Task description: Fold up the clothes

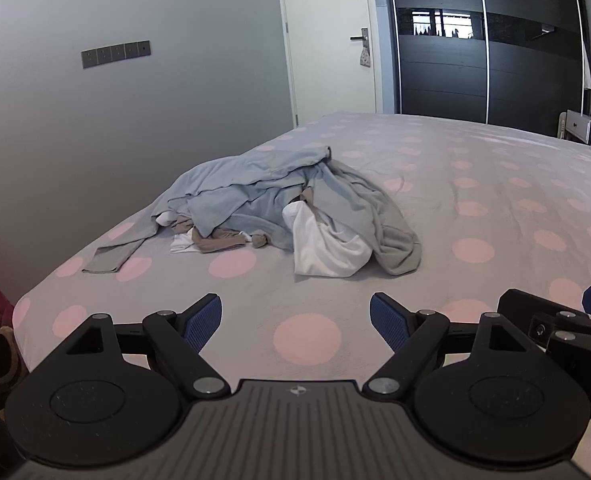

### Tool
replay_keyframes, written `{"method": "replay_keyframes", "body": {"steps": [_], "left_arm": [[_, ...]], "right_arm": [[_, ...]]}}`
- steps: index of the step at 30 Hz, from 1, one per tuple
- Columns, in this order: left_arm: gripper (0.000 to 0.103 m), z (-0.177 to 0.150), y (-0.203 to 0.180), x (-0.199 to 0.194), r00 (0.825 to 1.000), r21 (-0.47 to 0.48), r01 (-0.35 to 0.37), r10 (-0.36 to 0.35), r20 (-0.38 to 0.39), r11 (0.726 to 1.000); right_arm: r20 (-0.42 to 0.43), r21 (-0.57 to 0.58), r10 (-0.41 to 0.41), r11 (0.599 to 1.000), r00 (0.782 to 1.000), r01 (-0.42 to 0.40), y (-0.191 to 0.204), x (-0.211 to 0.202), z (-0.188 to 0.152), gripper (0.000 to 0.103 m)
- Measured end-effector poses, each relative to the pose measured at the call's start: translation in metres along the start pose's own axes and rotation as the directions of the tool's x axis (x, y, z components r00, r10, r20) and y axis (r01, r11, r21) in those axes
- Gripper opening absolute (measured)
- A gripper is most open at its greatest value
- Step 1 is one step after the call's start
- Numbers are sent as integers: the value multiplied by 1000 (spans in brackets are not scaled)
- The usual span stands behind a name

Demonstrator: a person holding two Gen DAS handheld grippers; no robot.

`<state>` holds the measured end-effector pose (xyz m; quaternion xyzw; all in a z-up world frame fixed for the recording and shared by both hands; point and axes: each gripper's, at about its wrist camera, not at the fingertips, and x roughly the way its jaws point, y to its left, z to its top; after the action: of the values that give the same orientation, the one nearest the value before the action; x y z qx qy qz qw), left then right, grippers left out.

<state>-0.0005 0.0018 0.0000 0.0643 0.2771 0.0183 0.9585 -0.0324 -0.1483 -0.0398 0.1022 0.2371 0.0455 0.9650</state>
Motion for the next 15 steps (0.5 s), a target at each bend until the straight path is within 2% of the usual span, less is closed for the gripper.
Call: {"method": "replay_keyframes", "body": {"steps": [8, 15], "left_arm": [[82, -5, 20, -3, 1000, -63, 18, -18, 7, 998], [82, 0, 12, 7, 1000, -50, 10, -11, -26, 999]], "right_arm": [[5, 19, -24, 1000, 1000, 24, 9, 0, -5, 86], [9, 36, -45, 998, 999, 45, 17, 0, -9, 86]]}}
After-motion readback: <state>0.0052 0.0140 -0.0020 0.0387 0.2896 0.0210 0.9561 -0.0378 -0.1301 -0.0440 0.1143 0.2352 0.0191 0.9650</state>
